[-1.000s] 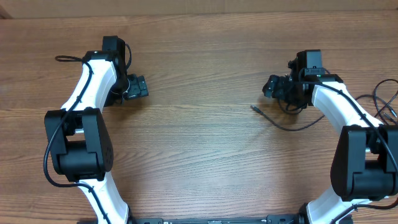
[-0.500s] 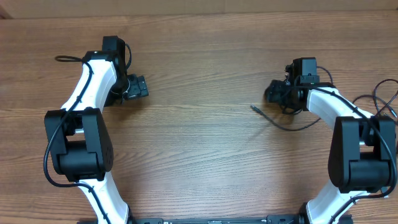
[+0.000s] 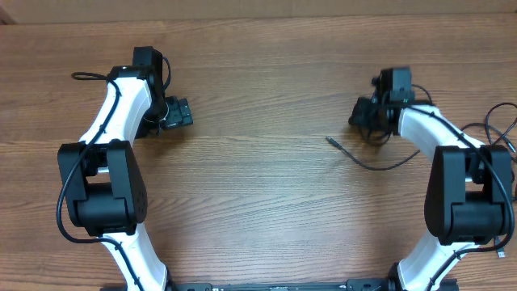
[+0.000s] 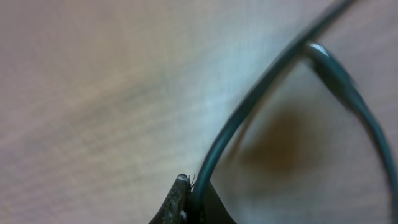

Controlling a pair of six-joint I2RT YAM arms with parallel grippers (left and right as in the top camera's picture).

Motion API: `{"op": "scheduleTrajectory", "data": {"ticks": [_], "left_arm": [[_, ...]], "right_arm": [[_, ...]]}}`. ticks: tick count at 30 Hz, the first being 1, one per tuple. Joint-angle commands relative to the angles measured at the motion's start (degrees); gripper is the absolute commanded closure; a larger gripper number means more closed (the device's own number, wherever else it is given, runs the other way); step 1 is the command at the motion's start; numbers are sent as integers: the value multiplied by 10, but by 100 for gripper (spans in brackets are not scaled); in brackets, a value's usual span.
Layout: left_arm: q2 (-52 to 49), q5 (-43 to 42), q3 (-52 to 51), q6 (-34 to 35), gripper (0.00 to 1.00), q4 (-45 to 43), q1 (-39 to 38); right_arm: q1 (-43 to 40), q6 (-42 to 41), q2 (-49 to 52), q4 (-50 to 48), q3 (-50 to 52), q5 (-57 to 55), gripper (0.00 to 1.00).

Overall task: Untangle cables
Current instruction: 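Pull the cable off the right edge and release it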

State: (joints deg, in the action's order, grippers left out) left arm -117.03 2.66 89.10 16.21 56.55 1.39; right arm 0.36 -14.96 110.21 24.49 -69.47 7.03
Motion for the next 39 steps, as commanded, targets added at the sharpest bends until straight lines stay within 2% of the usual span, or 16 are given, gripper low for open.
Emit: {"op": "scheduleTrajectory", "data": {"ticks": [1,9,16,20,26,31,39], "left_arm": [[-2,5,-1,6,0,-1,1],[-2,5,-1,6,0,-1,1],[-2,5,-1,6,0,-1,1],[-2,5,-1,6,0,-1,1],[-2,5,-1,6,1,-1,1],[-2,5,-1,6,1,-1,1],[-2,5,-1,6,1,-1,1]], "right_arm": [[-2,28,-15,-4,-114,-74,96],[-7,145,-18,-14,-359,-293,96],[-57,204,-18,-92,-523,-367,96],[-104,221,-18,-152,-532,-366,96],[-166,208,-1,-183,-532,-367,96],[-204,208,23,-161,-532,-377,96],[-219,208,66,-122,-532,-376,96]]}}
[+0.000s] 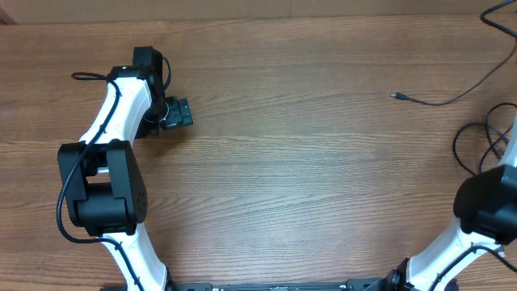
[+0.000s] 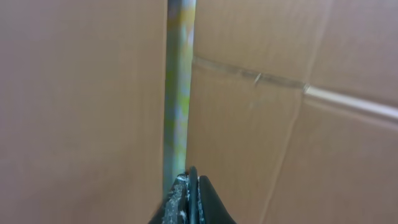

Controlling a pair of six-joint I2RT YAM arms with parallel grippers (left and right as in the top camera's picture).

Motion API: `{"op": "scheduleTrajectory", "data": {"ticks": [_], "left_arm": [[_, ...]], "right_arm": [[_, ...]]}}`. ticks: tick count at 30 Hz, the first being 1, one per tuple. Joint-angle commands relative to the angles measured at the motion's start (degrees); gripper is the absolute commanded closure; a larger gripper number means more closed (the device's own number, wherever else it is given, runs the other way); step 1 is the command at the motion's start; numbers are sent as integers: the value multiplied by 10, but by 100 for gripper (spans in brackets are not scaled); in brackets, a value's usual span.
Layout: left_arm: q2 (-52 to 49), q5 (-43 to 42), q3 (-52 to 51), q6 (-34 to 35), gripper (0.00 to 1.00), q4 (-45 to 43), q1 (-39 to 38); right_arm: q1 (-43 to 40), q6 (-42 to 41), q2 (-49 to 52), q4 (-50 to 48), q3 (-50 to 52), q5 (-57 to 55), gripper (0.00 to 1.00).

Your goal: Untangle cables

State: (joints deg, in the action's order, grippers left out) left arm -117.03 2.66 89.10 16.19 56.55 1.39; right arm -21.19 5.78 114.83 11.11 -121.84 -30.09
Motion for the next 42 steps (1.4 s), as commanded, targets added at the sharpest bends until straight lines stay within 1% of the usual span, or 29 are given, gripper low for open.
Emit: {"op": "scheduleTrajectory", "data": {"ticks": [1,9,11,12,14,16,17,18,19,20,22,24,26,30,32,36,38,42], "left_arm": [[-2,5,-1,6,1,-1,1],[-2,5,-1,6,1,-1,1],[-2,5,-1,6,1,-1,1],[-2,5,-1,6,0,-1,1],[-2,5,-1,6,0,-1,1],[-2,5,-1,6,0,-1,1],[-2,5,-1,6,1,-1,1],[-2,5,-1,6,0,-1,1],[-2,5,-1,6,1,-1,1],[-2,5,-1,6,0,-1,1],[-2,5,-1,6,0,-1,1],[-2,5,-1,6,1,-1,1],[-2,5,-1,6,1,-1,1],[-2,5,-1,6,0,-1,1],[-2,5,-1,6,0,-1,1],[-2,5,-1,6,1,-1,1],[-2,5,-1,6,1,-1,1],[-2,5,-1,6,0,-1,1]], "right_arm": [[-5,1,25,19,-8,-5,96],[-11,0,75,97,-7,-5,96],[-11,0,80,118,-6,-5,96],[-11,0,80,127,-5,-5,94],[-11,0,80,142,-3,-5,87],[-11,0,80,155,-3,-5,83],[-11,0,80,162,-3,-5,80],[-11,0,80,167,-3,-5,75],[-11,0,80,175,-3,-5,66],[-11,-2,80,184,-3,-5,53],[-10,-20,80,201,-3,-4,40],[-9,-47,80,222,-3,4,35],[-9,-58,80,243,-3,41,32],[-1,-58,79,292,-3,135,27],[7,-58,77,309,-3,161,25],[31,-58,68,347,-3,216,14],[52,-58,58,376,-4,232,6],[96,-58,33,434,-5,234,0]]}}
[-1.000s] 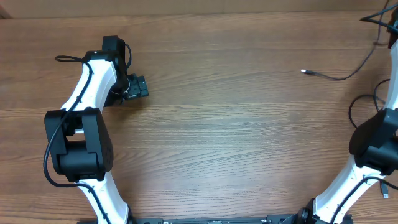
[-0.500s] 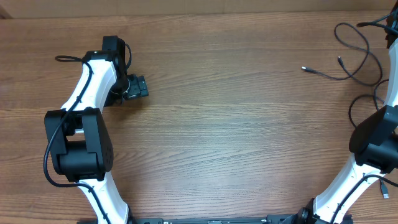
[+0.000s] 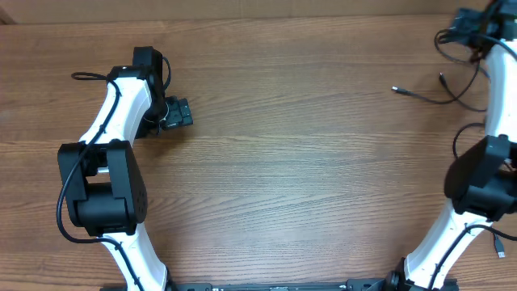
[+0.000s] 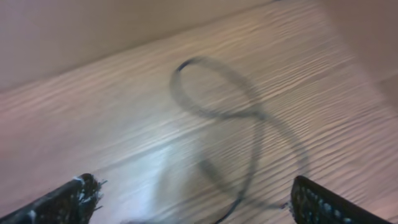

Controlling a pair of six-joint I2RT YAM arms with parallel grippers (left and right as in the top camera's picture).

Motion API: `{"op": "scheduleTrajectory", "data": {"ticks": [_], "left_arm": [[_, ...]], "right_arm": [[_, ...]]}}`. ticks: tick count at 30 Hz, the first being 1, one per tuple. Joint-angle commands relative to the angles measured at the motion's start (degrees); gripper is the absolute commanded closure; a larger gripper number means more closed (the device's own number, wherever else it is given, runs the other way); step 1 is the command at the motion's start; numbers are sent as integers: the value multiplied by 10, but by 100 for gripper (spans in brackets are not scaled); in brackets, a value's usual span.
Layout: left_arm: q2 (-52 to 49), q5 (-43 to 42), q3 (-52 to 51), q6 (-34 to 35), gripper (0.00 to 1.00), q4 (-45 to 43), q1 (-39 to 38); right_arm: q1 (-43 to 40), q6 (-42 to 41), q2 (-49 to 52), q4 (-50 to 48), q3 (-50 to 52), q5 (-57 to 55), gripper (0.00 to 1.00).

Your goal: Untangle cables

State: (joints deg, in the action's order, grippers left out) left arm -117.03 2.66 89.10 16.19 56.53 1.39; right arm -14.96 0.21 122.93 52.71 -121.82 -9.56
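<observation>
A thin black cable [image 3: 428, 99] lies on the wooden table at the far right, one plug end [image 3: 396, 89] pointing left and a second end [image 3: 443, 78] close by. In the right wrist view it is a blurred loop [image 4: 217, 93] on the wood. My right gripper [image 3: 467, 19] [image 4: 199, 205] hangs over the table's far right corner, open, its fingers [image 4: 74, 199] wide apart with nothing between them. My left gripper [image 3: 176, 113] rests low at the far left, away from the cable; its jaws are not readable from above.
A brown cardboard wall [image 3: 242, 10] runs along the table's back edge. More black cable loops [image 3: 472, 141] hang by the right arm at the right edge, with a small connector [image 3: 498, 252] lower down. The left arm [image 3: 105, 162] fills the left side.
My right gripper was shut on the cable and out of the overhead view; now it is open at the far right corner, and the cable lies loose on the table. The left arm is unchanged.
First my right gripper was shut on the cable at mid right, the plug end near the table's centre. Then gripper and cable were up beyond the right edge, the plug end further right and back. Now the gripper is open and the cable lies at the far right.
</observation>
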Motion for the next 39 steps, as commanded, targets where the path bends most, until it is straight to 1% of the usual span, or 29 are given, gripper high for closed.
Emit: {"op": "scheduleTrajectory", "data": {"ticks": [1,6,10,17,22,27,39], "left_arm": [[-2,5,-1,6,0,0,1],[-2,5,-1,6,0,0,1],[-2,5,-1,6,0,0,1],[-2,5,-1,6,0,0,1],[-2,5,-1,6,0,0,1],[-2,5,-1,6,1,0,1],[-2,5,-1,6,0,0,1]], "right_arm": [[45,-2,-54,31,-5,29,0],[120,-3,-78,122,-5,60,0],[175,-3,-84,187,-5,61,0],[242,-71,-104,275,-5,61,0],[254,-113,-111,340,-5,63,0],[254,-114,-111,377,-4,63,0],[254,-113,-110,389,-4,63,0]]}}
